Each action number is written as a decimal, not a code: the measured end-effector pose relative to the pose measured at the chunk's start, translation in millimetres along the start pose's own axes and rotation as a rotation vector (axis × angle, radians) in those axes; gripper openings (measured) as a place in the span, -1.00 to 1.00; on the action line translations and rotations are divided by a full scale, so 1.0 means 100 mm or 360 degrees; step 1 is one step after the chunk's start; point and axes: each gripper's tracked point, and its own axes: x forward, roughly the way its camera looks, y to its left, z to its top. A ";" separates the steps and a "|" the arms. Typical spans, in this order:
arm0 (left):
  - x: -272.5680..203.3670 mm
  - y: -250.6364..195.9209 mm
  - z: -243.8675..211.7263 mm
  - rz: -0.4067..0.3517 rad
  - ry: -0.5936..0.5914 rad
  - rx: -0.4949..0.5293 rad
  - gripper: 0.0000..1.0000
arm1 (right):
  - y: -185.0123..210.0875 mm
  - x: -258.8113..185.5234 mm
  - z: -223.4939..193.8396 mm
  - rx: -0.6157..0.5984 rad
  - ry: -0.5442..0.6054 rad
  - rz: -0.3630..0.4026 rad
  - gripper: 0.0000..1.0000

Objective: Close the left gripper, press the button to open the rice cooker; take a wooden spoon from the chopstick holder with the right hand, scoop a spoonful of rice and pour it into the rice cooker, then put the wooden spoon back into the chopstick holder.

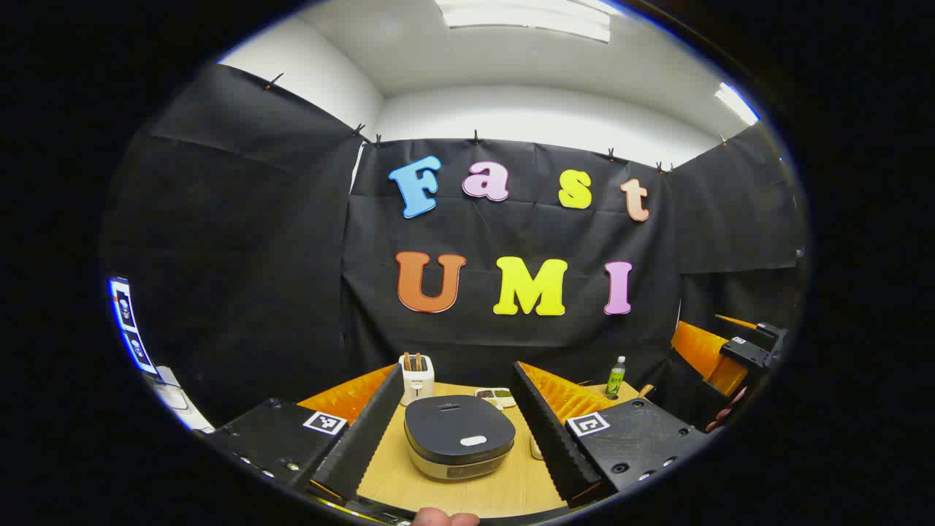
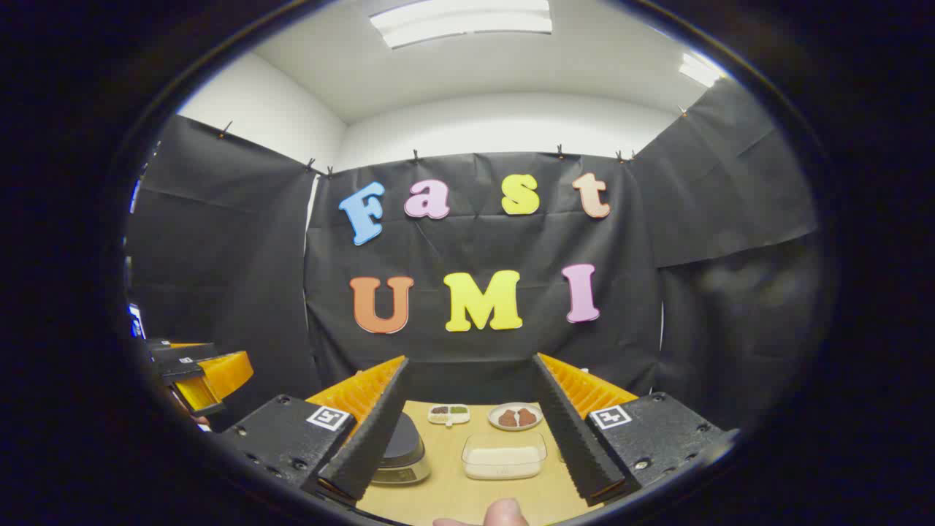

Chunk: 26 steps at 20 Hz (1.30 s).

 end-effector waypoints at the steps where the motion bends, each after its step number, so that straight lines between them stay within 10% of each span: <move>1: 0.01 0.01 0.01 0.0012 -0.0009 0.0006 0.89 | -0.03 0.03 0.03 0.0004 -0.0012 -0.0008 1.00; 26: 0.11 -0.21 -0.33 0.0150 0.0091 0.0036 0.89 | -0.37 0.26 -0.26 -0.0044 0.0118 -0.0042 1.00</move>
